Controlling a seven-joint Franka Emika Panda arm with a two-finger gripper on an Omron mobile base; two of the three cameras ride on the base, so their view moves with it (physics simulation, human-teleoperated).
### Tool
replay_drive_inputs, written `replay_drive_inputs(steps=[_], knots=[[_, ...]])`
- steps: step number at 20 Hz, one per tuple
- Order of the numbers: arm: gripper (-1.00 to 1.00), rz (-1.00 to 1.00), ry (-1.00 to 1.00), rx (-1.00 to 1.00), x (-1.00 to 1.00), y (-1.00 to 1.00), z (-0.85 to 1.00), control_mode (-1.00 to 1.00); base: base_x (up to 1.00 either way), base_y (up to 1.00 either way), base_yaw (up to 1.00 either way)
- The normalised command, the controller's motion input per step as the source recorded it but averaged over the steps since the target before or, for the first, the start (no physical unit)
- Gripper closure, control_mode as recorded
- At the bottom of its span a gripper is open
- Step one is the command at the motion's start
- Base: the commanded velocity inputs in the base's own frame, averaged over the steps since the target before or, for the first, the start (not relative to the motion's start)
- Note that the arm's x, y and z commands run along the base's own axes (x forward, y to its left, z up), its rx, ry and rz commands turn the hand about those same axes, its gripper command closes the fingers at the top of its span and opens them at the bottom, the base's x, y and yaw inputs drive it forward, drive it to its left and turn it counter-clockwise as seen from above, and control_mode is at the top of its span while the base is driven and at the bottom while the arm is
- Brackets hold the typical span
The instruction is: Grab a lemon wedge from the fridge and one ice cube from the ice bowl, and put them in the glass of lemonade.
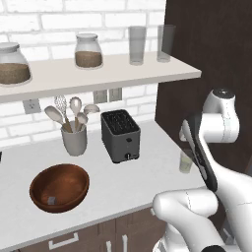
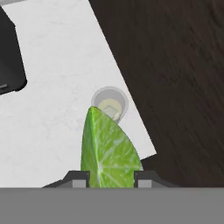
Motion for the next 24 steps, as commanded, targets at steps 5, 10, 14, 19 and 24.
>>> replay_drive_inputs(steps=[5,10,14,19,24], knots=[[1.0,-0.01,0.0,0.0,0.51,0.0,-0.33,-1.0,0.0,0.0,0.0],[1.0,0.0,0.0,0.0,0.31,-0.06,-0.33,-1.0,0.0,0.0,0.0],[1.0,0.0,0.0,0.0,0.21,-0.11,-0.41,-1.0,0.0,0.0,0.0],[1.0,0.0,0.0,0.0,0.0,-0.22,-0.35,-1.0,0.0,0.0,0.0],[1.0,0.0,0.0,0.0,0.09,-0.08,-0.2,-1.0,0.0,0.0,0.0]])
